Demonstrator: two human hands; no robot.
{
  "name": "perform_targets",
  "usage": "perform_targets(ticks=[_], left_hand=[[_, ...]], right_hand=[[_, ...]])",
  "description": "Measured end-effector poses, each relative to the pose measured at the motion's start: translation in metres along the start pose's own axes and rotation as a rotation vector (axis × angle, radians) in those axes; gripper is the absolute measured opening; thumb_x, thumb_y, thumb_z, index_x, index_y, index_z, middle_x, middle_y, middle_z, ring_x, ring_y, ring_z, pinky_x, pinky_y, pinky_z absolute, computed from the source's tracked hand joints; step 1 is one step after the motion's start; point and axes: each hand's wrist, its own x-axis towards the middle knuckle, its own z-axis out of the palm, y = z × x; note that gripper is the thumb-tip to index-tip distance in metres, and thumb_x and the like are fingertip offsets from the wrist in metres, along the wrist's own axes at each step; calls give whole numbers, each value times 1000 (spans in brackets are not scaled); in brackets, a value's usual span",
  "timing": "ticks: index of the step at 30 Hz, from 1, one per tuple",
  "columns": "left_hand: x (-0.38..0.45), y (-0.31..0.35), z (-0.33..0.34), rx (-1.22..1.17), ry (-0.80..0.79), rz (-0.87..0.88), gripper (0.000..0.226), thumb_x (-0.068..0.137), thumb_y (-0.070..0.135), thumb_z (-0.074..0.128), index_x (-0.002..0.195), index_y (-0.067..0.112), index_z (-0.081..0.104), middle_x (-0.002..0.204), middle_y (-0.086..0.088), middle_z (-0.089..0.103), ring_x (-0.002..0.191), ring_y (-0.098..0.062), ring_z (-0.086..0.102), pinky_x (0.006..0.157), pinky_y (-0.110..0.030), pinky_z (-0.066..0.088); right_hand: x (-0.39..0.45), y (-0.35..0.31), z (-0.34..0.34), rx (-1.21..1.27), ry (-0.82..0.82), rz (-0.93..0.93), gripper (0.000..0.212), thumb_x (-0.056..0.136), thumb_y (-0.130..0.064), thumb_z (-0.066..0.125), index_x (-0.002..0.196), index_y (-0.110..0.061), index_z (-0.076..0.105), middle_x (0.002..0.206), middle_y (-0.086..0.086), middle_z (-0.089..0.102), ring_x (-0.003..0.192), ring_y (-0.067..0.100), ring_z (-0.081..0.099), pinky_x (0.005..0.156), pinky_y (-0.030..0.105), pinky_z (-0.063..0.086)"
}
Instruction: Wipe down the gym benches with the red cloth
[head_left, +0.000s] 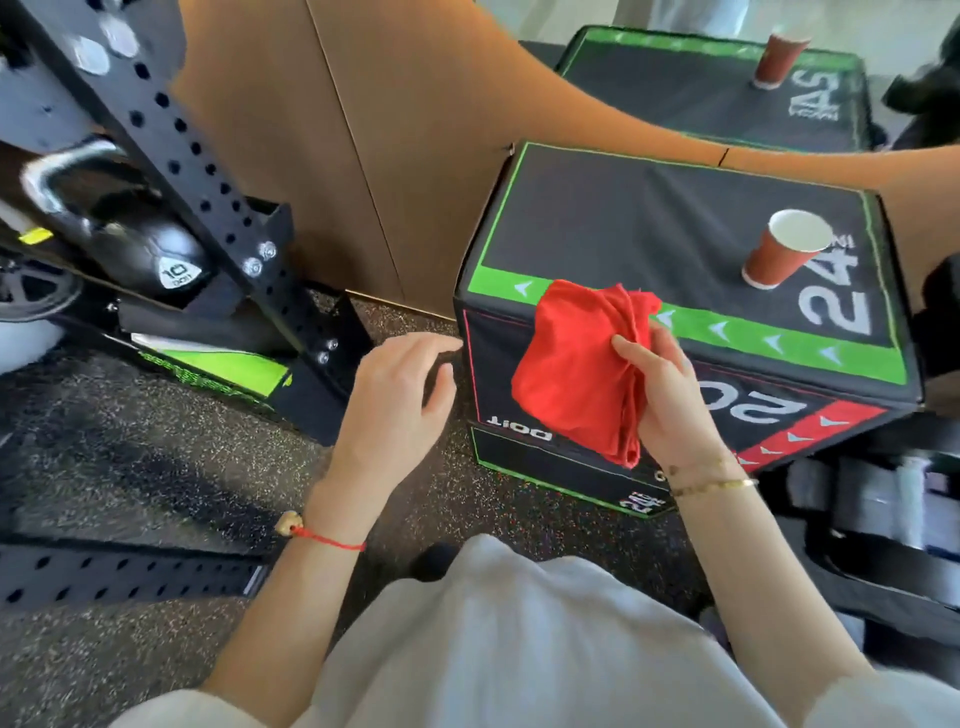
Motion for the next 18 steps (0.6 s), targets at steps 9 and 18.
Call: perform_targets(ticks=[9, 18], left_hand=[[143, -44, 39, -53, -103, 132, 26, 94, 14, 53, 117, 15, 64, 118, 1, 66, 113, -19, 58, 103, -37, 42], [248, -89, 86, -122, -228, 326, 26, 91, 10, 54, 114, 13, 65, 114, -2, 68, 109, -22, 60, 98, -42, 45]], right_hand=[[130, -10, 30, -100, 201, -51, 26, 89, -1, 54, 109, -18, 55, 100, 8, 62, 93, 20, 58, 87, 36, 46], [219, 1, 45, -203, 383, -37, 28, 88, -3, 55, 111, -19, 56, 107, 11, 62, 94, 23, 60, 91, 43, 50]])
